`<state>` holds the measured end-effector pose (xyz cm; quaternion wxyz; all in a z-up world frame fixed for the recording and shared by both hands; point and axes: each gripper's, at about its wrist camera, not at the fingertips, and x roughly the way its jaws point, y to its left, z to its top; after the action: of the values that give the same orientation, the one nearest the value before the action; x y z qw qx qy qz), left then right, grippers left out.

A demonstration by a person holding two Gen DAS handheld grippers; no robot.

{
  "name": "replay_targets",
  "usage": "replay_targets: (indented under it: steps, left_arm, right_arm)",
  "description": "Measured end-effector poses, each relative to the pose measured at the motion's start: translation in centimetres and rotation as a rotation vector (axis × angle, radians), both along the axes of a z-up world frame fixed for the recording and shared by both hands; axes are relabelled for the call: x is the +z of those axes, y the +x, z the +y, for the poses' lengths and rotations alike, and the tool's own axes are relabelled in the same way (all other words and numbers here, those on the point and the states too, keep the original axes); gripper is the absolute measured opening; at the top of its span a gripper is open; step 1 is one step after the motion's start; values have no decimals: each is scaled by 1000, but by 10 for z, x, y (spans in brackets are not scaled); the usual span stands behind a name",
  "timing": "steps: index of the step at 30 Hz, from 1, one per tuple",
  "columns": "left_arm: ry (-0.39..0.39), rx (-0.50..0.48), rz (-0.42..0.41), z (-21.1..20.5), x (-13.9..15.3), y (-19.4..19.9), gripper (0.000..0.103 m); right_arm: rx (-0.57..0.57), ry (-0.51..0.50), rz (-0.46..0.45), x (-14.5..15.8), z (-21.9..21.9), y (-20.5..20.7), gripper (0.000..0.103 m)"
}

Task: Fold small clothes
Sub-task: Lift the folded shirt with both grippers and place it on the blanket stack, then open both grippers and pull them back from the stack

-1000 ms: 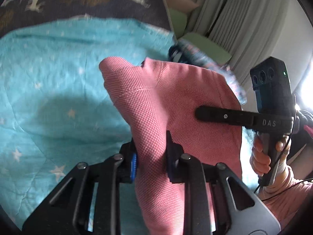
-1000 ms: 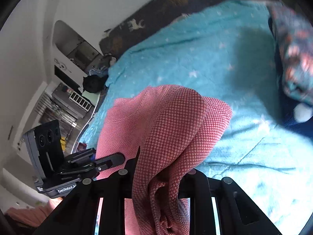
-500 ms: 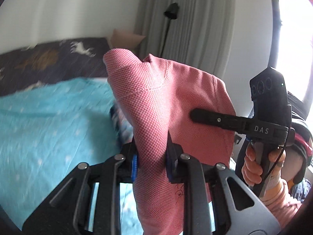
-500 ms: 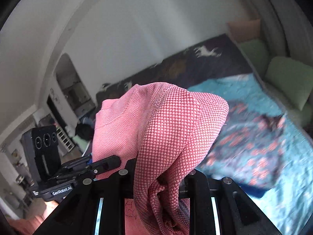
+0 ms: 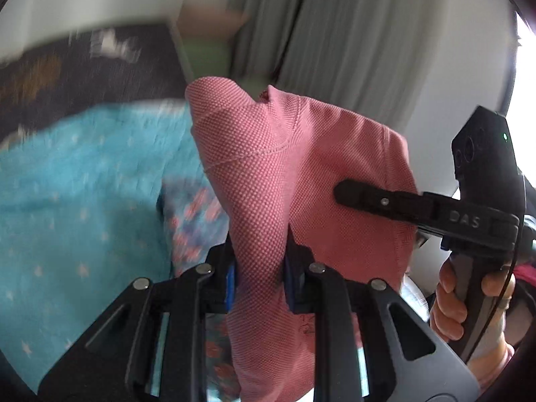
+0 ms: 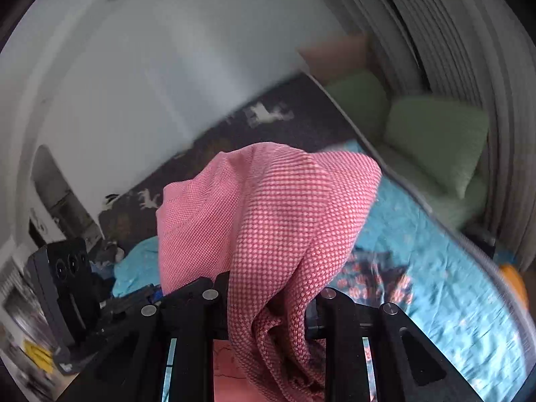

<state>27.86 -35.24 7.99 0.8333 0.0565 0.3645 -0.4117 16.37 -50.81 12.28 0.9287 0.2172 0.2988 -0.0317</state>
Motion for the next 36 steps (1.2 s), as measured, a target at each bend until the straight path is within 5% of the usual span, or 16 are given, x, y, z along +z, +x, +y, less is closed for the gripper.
replay_targets:
  steps: [3,6,14,17,24,29,36]
  left_arm:
    - [118,69,50,-11,-56,28,33]
    - [110,92,-12,-5,-75,26,39]
    - [93,64,-87,15,-45,-8,39]
    - [63,49,-140,29,-26,-30,49]
    - [107,45,-347,60,6,-126,71]
    - [99,40,-368,89,10,-180,74]
    - [105,68,-416,121,21,-229,74]
  right_arm:
    - [-86,40,172,-66,-24,42,31]
    - [-141,0,229,-95,-33,57,42]
    - [-225,-311,178,-32,1,-3,56]
    - [-199,-334,161,-21,26,-43,59]
    - [-110,-410,134,-38,106,-133,68]
    - [-129,-453,39,-50,137,-178,70]
    - [-162,-475,17,-50,163,-215,73]
